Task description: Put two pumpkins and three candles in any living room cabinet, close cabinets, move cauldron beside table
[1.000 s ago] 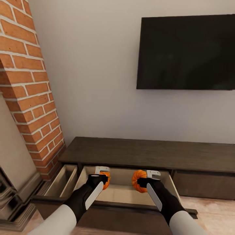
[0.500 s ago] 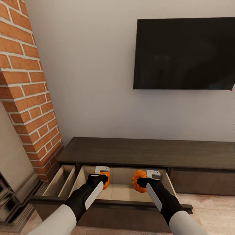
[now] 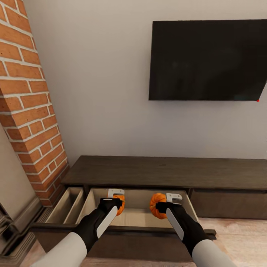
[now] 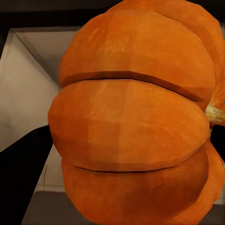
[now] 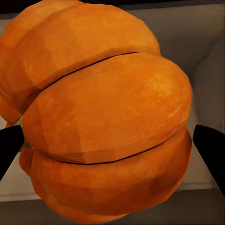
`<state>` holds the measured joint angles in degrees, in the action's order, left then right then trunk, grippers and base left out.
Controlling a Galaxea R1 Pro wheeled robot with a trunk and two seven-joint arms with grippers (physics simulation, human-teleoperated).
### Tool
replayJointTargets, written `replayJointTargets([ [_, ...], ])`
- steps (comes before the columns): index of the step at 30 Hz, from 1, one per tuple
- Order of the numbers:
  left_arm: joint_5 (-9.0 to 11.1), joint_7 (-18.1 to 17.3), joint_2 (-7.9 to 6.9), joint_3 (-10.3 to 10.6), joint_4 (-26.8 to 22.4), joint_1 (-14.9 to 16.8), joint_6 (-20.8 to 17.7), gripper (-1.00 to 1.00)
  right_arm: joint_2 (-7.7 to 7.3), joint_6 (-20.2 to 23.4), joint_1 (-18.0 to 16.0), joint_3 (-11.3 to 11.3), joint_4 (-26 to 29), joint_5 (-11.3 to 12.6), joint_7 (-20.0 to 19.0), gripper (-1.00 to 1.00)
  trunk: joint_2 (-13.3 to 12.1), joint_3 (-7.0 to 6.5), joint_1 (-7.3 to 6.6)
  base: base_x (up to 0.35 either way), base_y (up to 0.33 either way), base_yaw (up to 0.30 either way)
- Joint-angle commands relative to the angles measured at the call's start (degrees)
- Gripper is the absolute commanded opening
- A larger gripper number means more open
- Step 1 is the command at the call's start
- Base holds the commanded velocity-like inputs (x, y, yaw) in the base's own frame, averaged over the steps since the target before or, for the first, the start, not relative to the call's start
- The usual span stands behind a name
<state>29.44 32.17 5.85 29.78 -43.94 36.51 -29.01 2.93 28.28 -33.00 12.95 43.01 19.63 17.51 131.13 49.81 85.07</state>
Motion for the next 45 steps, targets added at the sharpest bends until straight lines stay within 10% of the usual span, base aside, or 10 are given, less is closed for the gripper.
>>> replayJointTargets([
  [1, 0.6, 0.6, -0.05, 0.2, -0.1, 0.0, -0.1, -1.00, -0.03, 0.1, 0.0, 0.2, 0.1, 0.6, 0.6, -1.00, 0.4, 0.22, 0.21, 0.000, 0.000, -0.186],
  [45, 0.5, 0.8, -0.16, 0.1, -0.1, 0.0, -0.1, -1.00, -0.03, -0.3, 0.0, 0.3, 0.1, 0.5, 0.6, -1.00, 2.0, 1.15, 1.09, 0.039, 0.022, -0.007],
])
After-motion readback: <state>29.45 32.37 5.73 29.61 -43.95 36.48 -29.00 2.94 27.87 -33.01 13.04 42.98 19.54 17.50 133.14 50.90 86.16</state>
